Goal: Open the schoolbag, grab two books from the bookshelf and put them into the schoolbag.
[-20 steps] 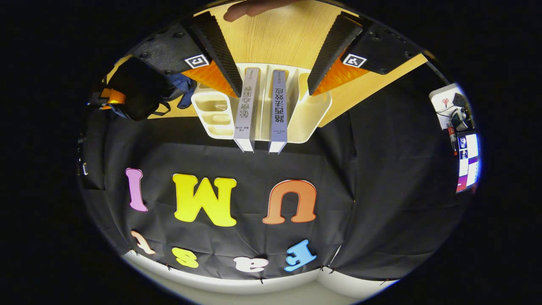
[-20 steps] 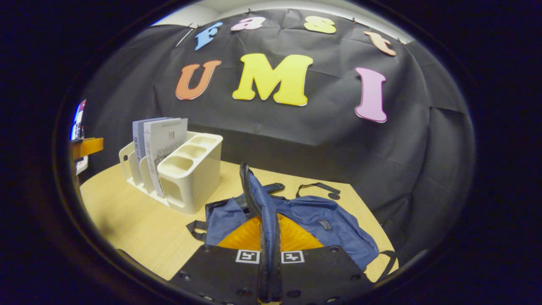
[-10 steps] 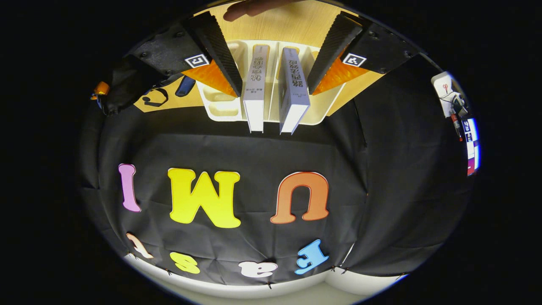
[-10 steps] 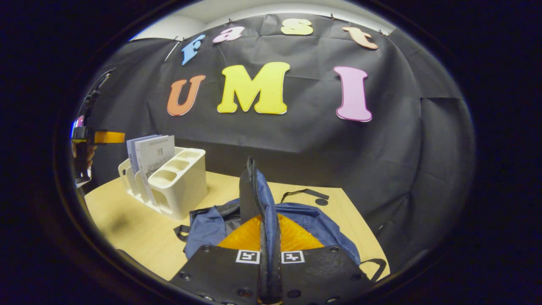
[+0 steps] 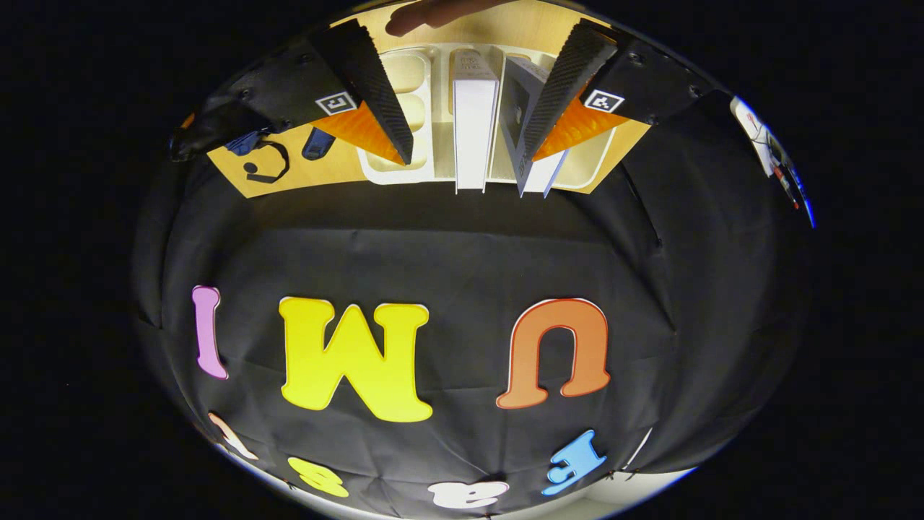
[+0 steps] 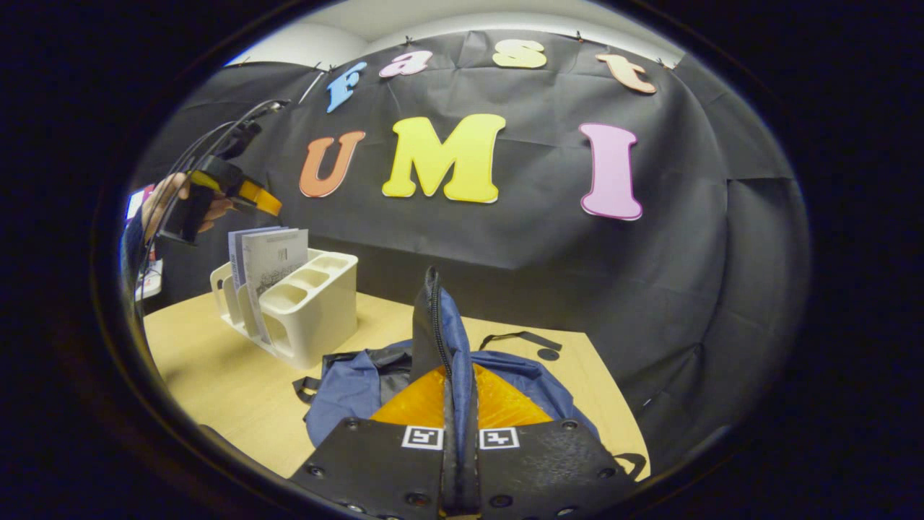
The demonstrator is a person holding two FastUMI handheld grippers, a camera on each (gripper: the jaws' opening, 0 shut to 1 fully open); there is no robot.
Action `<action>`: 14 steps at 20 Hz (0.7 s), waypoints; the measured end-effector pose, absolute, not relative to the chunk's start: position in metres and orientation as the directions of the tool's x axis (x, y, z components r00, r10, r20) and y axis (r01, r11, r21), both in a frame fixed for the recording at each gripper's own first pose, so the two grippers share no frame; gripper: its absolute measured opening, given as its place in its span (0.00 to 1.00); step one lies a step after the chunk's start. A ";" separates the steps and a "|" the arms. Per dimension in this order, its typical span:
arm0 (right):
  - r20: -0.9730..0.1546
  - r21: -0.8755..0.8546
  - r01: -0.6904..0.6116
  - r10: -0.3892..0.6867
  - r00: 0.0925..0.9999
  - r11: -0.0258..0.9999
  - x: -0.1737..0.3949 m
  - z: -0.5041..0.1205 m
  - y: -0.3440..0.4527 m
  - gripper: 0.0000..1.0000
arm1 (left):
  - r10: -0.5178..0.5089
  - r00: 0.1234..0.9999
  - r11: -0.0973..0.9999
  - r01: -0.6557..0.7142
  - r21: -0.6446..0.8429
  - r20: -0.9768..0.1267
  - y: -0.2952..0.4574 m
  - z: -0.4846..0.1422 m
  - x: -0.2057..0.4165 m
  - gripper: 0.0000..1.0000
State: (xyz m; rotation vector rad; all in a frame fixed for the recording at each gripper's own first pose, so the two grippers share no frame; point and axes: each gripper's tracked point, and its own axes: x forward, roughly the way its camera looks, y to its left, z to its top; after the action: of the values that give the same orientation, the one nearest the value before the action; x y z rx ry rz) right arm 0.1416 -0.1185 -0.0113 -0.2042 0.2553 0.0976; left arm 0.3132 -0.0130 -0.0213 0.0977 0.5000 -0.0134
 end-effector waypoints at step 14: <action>-0.234 -0.162 -0.170 0.130 0.963 0.972 0.137 -0.027 -0.121 0.04 | -0.019 0.612 0.989 0.130 0.077 -0.791 -0.018 -0.098 0.334 0.90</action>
State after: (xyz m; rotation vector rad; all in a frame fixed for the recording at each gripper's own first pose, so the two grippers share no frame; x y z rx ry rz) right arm 0.1367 -0.1211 -0.0273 -0.1822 0.2247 0.1526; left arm 0.3339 -0.0181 -0.0978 0.1311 0.9086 -0.0864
